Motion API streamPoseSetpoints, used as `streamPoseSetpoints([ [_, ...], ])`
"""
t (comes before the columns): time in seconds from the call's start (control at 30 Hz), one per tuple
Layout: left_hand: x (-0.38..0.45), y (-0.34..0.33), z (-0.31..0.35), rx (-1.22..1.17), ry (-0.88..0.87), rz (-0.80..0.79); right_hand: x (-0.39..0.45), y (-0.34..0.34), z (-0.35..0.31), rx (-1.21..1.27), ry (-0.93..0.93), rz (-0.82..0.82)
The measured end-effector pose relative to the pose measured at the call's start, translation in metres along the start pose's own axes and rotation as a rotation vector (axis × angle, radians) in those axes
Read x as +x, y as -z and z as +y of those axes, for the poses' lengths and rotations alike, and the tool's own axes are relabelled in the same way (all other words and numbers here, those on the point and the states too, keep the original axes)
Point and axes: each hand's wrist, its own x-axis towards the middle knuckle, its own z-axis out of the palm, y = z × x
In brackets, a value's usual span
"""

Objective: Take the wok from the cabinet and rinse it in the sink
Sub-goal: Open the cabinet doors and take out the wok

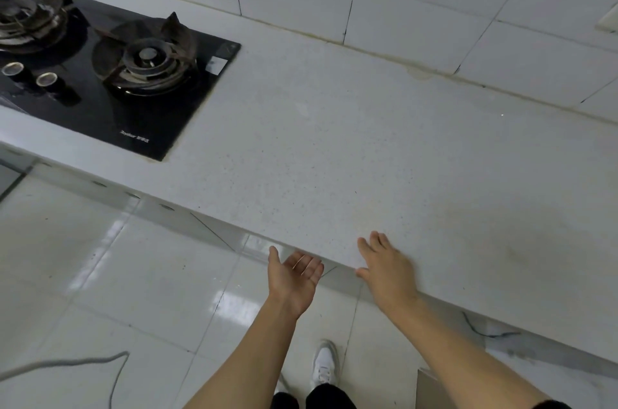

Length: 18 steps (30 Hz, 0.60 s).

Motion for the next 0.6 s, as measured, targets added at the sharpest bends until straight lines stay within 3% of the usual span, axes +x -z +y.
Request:
streamPoseSetpoints([
  [0.23,-0.003,0.007,-0.005,0.102,-0.057,0.056,-0.001,0.005,-0.003,-0.006,-0.002,0.018],
  [0.6,-0.031,0.052,-0.007,0.560,-0.215,0.221,-0.013,0.012,-0.011,0.089,-0.025,0.017],
])
